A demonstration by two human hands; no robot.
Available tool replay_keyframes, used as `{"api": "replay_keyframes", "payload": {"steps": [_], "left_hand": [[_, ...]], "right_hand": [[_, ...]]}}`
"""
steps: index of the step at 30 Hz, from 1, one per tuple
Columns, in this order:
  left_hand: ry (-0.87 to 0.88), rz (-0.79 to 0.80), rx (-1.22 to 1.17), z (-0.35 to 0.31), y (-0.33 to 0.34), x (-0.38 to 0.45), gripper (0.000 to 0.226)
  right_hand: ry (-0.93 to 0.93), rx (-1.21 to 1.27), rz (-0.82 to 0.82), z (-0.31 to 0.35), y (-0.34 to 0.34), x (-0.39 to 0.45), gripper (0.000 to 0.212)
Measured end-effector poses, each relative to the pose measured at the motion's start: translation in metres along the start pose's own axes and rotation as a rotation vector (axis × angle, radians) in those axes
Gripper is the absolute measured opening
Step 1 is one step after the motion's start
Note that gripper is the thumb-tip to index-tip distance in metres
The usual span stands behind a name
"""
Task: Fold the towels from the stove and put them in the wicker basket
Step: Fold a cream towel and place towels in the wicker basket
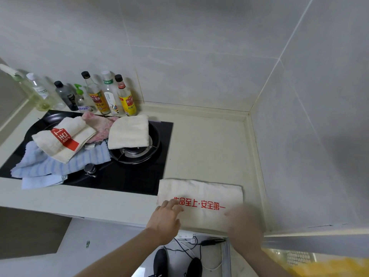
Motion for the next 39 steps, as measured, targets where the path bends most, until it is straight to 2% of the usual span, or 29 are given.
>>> {"api": "replay_keyframes", "payload": {"steps": [2, 7, 17, 21, 23, 25, 28, 31, 34, 36, 39], "left_hand": [[-0.007, 0.064, 0.005, -0.010, 0.013, 0.010, 0.059], [-0.067, 0.297, 0.151, -0.001, 0.053, 0.017, 0.071], [-0.199, 0.248, 0.178, 0.025, 0.058, 0.005, 0.080], [-0.115, 0.176, 0.149, -0.009, 0.042, 0.024, 0.079], [-0.059, 0.197, 0.148, -0.026, 0.045, 0.031, 0.079], [-0.028, 0.230, 0.152, -0.039, 0.051, 0.038, 0.078], [-0.014, 0.308, 0.159, -0.052, 0.061, 0.044, 0.075], [-0.027, 0.378, 0.160, -0.052, 0.069, 0.046, 0.080], [-0.047, 0.428, 0.145, -0.050, 0.071, 0.048, 0.089], [-0.061, 0.444, 0.117, -0.051, 0.069, 0.049, 0.091], [-0.063, 0.435, 0.102, -0.053, 0.065, 0.050, 0.091]], "right_hand": [[-0.044, 0.003, 0.013, 0.009, 0.007, 0.005, 0.058], [0.087, -0.122, 0.245, -0.009, 0.035, 0.014, 0.076], [0.105, -0.173, 0.325, -0.021, 0.042, 0.012, 0.086], [0.074, -0.122, 0.201, -0.014, 0.029, 0.019, 0.080], [-0.005, -0.108, 0.162, -0.005, 0.025, 0.024, 0.078], [-0.054, -0.111, 0.210, 0.003, 0.028, 0.027, 0.076], [-0.020, -0.137, 0.278, 0.003, 0.031, 0.029, 0.074], [-0.009, -0.144, 0.273, -0.004, 0.030, 0.028, 0.074], [0.085, -0.070, 0.228, -0.017, 0.021, 0.029, 0.073], [0.237, 0.072, 0.113, -0.030, 0.010, 0.035, 0.071], [0.416, 0.300, 0.071, -0.053, 0.012, 0.048, 0.084]]}}
Point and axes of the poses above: each hand's wrist, its own x-axis towards the middle knuckle, its own y-axis out of the palm, z = x × y, the point moved 7 cm from there along x, towards the middle knuckle, and after that the axes turned 5 degrees about y, right-handed, at the moved point
